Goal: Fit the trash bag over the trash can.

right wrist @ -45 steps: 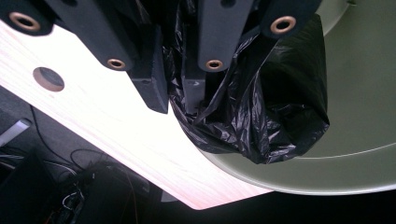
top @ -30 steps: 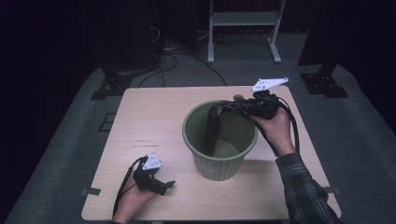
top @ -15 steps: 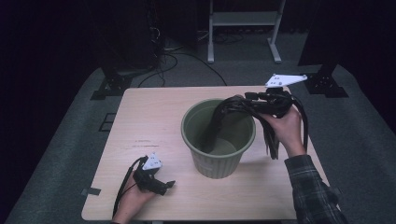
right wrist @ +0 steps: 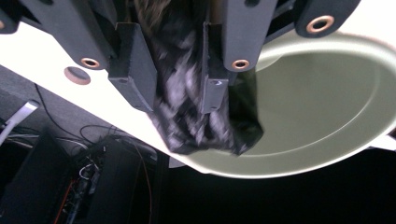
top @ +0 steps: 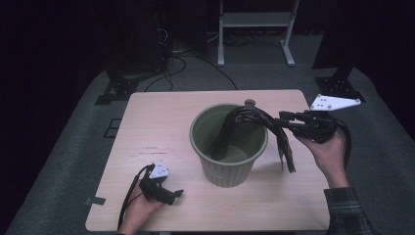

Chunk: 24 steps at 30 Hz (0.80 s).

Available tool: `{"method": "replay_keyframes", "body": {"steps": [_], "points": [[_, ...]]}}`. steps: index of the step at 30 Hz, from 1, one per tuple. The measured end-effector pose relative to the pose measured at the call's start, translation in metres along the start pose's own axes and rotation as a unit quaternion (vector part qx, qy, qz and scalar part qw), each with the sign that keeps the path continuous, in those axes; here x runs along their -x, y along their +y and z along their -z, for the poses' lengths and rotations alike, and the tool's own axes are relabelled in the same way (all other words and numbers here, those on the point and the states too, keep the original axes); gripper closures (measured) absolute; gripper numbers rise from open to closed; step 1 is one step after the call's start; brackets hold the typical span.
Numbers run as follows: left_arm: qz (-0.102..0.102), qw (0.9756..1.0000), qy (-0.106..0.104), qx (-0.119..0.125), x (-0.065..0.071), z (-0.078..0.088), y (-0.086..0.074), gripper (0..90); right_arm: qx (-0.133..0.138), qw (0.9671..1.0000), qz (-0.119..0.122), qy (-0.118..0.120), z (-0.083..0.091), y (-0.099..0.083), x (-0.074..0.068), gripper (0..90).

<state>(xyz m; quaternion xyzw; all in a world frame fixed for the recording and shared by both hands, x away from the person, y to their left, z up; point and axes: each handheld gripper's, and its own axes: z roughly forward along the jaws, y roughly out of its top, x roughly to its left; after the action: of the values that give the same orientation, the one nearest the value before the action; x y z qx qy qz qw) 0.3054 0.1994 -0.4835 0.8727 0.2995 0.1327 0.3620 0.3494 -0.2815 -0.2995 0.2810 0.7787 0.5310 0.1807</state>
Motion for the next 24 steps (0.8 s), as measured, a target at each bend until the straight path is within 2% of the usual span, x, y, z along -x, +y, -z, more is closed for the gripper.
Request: {"method": "replay_keyframes", "body": {"steps": [8,12,18,24], "points": [[0.001,1.0000,0.001,0.000,0.000,0.000,0.000,0.0,-0.006,1.0000,-0.006,-0.002,0.015,-0.022,-0.007,65.9],[0.001,1.0000,0.001,0.000,0.000,0.000,0.000,0.0,-0.010,0.9998,-0.019,-0.001,0.018,-0.039,-0.007,67.0],[0.002,1.0000,0.001,0.000,0.000,0.000,0.000,0.0,-0.023,0.9994,-0.028,-0.001,0.015,-0.054,-0.006,67.9],[0.002,1.0000,0.002,0.000,0.000,0.000,0.000,0.0,-0.032,0.9991,-0.028,-0.005,0.009,-0.062,-0.007,67.9]]}}
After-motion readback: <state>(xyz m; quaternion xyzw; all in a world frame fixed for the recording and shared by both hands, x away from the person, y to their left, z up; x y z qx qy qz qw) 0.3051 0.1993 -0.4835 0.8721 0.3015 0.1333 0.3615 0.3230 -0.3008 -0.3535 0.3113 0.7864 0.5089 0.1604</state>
